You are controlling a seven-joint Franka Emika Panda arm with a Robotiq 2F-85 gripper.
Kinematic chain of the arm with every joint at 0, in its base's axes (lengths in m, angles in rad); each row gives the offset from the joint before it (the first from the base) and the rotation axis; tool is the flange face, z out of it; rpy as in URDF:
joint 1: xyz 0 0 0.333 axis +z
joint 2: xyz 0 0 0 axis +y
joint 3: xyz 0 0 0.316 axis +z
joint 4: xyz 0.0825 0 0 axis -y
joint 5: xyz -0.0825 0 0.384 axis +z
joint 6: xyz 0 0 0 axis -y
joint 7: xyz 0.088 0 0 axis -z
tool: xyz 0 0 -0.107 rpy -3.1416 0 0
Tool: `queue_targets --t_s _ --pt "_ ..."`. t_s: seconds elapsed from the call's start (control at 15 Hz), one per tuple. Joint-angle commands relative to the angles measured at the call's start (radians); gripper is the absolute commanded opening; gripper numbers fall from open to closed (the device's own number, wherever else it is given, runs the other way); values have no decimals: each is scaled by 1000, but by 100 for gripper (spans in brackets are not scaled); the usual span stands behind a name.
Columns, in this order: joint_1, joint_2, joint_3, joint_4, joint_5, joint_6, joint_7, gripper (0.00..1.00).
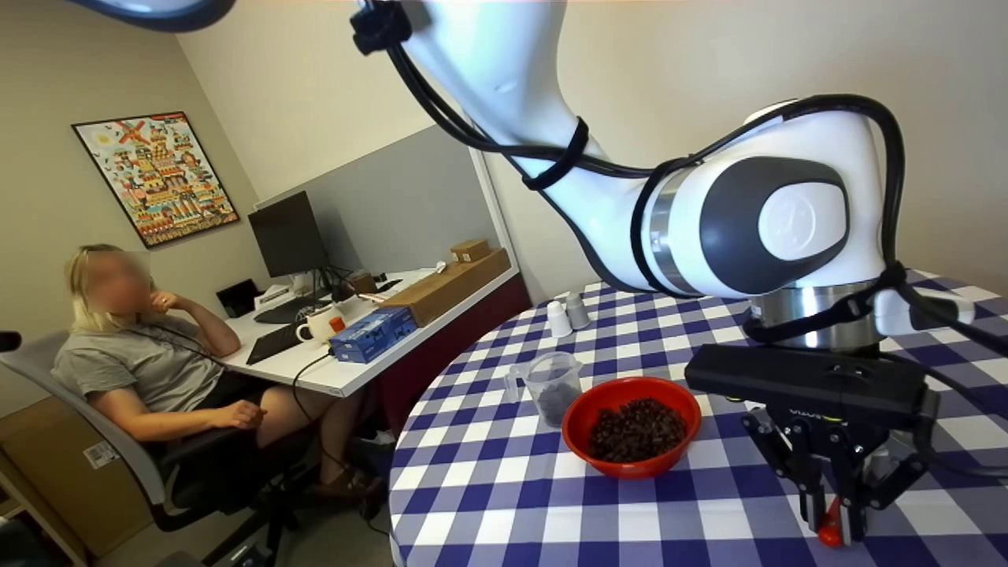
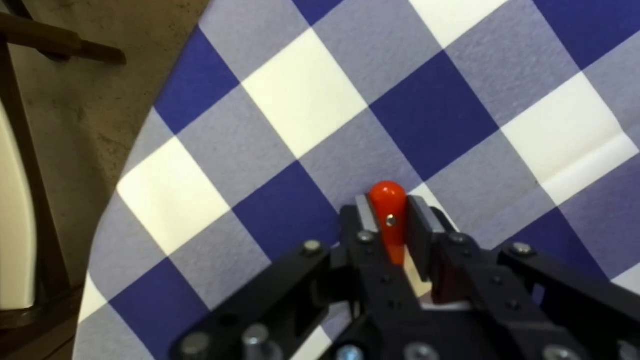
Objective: Use the spoon to transfer one scoop of contents from the orange bowl to the clear jar
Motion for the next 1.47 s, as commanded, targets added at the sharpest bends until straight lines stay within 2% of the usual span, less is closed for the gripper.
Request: queue_targets --t_s 0.0,0.4,0.6,0.87,1.07,1.4 --pt "-6 9 14 14 6 7 -28 7" --pt "14 -48 49 12 11 -15 -37 6" --pt "56 -105 52 2 -25 -33 -60 6" --pt "141 -207 25 -70 -85 -60 -28 6" --pt "195 -297 11 -129 -152 -132 -37 6" --pt "242 -451 23 -196 -290 -307 -148 6"
